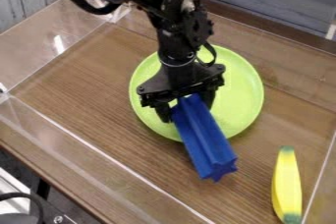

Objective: Put the blue object in the green plate

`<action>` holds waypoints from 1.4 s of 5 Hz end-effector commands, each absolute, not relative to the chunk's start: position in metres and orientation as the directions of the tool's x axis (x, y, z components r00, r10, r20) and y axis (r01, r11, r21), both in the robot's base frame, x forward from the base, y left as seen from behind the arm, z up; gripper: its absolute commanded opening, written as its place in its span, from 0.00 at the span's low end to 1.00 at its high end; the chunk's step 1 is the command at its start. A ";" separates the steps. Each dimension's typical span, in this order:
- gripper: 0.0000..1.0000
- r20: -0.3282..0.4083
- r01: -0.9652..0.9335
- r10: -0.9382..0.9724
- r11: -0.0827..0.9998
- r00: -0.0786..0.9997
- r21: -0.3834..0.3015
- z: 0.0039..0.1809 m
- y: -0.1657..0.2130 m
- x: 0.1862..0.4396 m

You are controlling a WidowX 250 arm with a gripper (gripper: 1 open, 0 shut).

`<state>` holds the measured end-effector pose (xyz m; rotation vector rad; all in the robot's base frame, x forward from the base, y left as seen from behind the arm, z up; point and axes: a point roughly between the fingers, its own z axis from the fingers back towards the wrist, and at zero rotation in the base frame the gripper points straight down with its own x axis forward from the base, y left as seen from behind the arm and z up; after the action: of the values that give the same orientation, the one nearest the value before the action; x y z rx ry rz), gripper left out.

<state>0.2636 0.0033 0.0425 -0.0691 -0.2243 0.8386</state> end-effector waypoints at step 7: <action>0.00 0.202 -0.692 0.709 0.704 0.675 -0.158 0.058 0.014 0.297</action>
<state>0.2874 0.0145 0.0464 -0.0564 -0.2132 0.7986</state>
